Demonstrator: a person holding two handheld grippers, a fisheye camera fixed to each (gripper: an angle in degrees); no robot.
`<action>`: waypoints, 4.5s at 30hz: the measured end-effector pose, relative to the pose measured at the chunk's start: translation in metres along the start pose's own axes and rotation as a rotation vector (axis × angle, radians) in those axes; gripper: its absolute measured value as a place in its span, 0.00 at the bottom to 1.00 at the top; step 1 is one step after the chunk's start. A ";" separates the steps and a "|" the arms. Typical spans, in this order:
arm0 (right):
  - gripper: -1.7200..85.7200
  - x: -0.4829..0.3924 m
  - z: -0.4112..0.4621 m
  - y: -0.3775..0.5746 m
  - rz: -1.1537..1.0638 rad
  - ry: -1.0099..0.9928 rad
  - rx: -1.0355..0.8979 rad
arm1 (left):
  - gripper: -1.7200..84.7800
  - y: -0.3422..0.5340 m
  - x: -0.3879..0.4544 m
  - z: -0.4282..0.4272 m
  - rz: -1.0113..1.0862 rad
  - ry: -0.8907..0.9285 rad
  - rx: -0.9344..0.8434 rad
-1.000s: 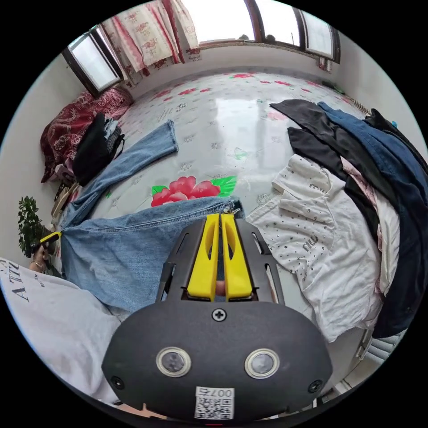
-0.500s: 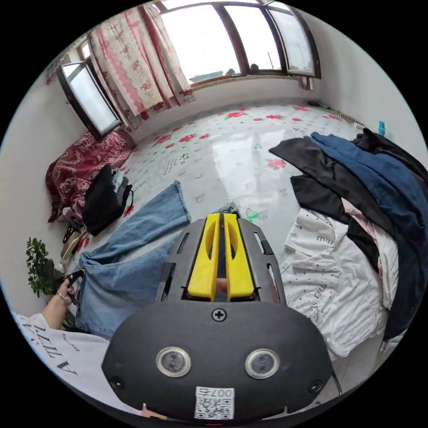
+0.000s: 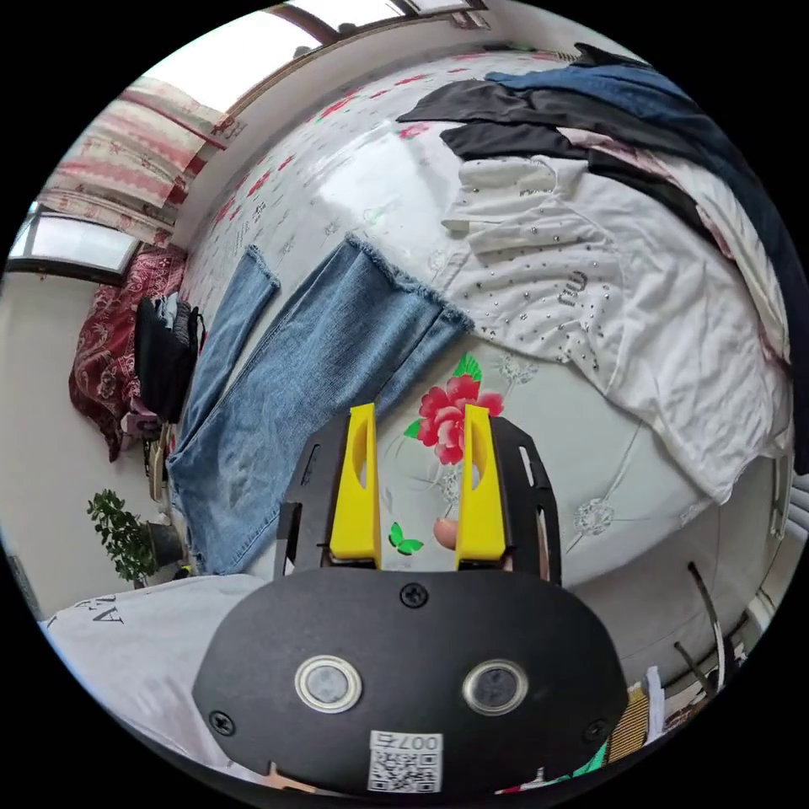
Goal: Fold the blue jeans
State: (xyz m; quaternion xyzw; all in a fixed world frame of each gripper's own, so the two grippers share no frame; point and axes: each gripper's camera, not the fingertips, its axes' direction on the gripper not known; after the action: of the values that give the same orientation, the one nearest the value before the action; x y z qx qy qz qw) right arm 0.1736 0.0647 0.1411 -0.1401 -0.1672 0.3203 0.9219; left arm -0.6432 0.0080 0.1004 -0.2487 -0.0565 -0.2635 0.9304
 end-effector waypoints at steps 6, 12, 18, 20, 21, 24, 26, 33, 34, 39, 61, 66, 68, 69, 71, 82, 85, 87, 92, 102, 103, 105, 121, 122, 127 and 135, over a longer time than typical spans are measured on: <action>0.08 -0.030 0.039 -0.027 -0.070 0.124 -0.050 | 0.08 -0.026 0.066 0.047 0.218 -0.247 -0.095; 0.02 -0.067 0.052 -0.004 -0.280 0.365 -0.128 | 0.01 -0.026 0.111 0.064 0.509 -0.502 -0.126; 0.03 -0.034 0.054 0.113 -0.263 0.394 -0.173 | 0.01 -0.017 0.074 0.074 0.516 -0.559 -0.230; 0.04 -0.038 0.037 0.127 -0.264 0.387 -0.092 | 0.01 -0.019 0.060 0.060 0.426 -0.467 -0.206; 0.04 -0.047 0.022 0.127 -0.287 0.403 -0.005 | 0.01 -0.022 0.051 0.049 0.367 -0.420 -0.184; 0.06 -0.086 0.004 0.100 -0.409 0.403 0.153 | 0.02 -0.038 0.038 0.008 0.235 -0.354 -0.012; 0.08 -0.112 0.014 0.071 -0.482 0.363 0.187 | 0.03 -0.054 0.038 -0.013 0.196 -0.298 0.095; 0.12 -0.200 0.117 -0.074 -0.517 0.175 0.119 | 0.09 -0.138 0.078 -0.004 0.225 -0.036 0.139; 0.12 -0.209 0.137 -0.095 -0.499 0.170 0.086 | 0.09 -0.144 0.080 0.001 0.219 -0.022 0.127; 0.11 -0.234 0.200 -0.139 -0.453 0.249 0.008 | 0.08 -0.180 0.099 0.035 0.249 -0.054 0.077; 0.02 -0.369 -0.063 0.026 -0.745 0.033 0.882 | 0.01 -0.217 0.155 0.091 0.383 -0.221 0.131; 0.02 -0.329 0.058 -0.122 -0.467 0.332 0.675 | 0.01 -0.231 0.160 0.091 0.398 -0.228 0.082; 0.02 -0.309 0.102 -0.157 -0.417 0.346 0.497 | 0.01 -0.233 0.151 0.088 0.400 -0.179 0.056; 0.02 -0.299 0.126 -0.165 -0.414 0.304 0.405 | 0.01 -0.232 0.142 0.085 0.382 -0.140 0.040; 0.03 -0.291 0.159 -0.161 -0.459 0.218 0.306 | 0.01 -0.225 0.127 0.074 0.333 -0.100 0.053; 0.03 -0.281 0.317 -0.088 -1.016 0.498 -0.011 | 0.01 -0.134 0.128 0.075 0.477 -0.211 0.143; 0.03 -0.288 0.322 -0.114 -1.099 0.545 -0.017 | 0.01 -0.140 0.128 0.082 0.476 -0.252 0.207; 0.02 -0.295 0.334 -0.137 -1.128 0.684 -0.008 | 0.01 -0.151 0.120 0.086 0.472 -0.229 0.266; 0.02 -0.327 0.346 -0.196 -1.040 0.770 -0.017 | 0.01 -0.171 0.091 0.081 0.404 -0.108 0.244; 0.05 -0.227 0.158 -0.163 -0.627 0.052 0.087 | 0.06 -0.067 -0.070 -0.002 0.033 0.169 0.259; 0.05 -0.196 0.136 -0.149 -0.560 -0.008 0.075 | 0.06 -0.056 -0.083 -0.006 0.003 0.177 0.255; 0.06 -0.146 0.107 -0.128 -0.442 -0.051 0.062 | 0.07 -0.012 -0.136 -0.018 -0.139 0.187 0.235; 0.13 0.113 -0.023 -0.016 0.281 -0.145 0.092 | 0.15 0.059 -0.302 0.025 -0.356 0.504 -0.028; 0.13 0.113 -0.022 -0.018 0.271 -0.154 0.083 | 0.15 0.055 -0.310 0.026 -0.354 0.512 -0.042; 0.13 0.112 -0.031 -0.031 0.209 -0.121 0.053 | 0.11 0.041 -0.345 0.027 -0.321 0.528 -0.112; 0.10 0.143 -0.036 -0.031 0.260 -0.343 0.040 | 0.11 0.054 -0.413 0.028 -0.354 0.695 -0.071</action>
State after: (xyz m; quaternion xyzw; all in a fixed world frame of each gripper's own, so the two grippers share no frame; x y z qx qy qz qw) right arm 0.3099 0.1271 0.1511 -0.0854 -0.2957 0.4589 0.8335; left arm -0.9677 0.2527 0.0040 -0.1632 0.2289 -0.4901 0.8251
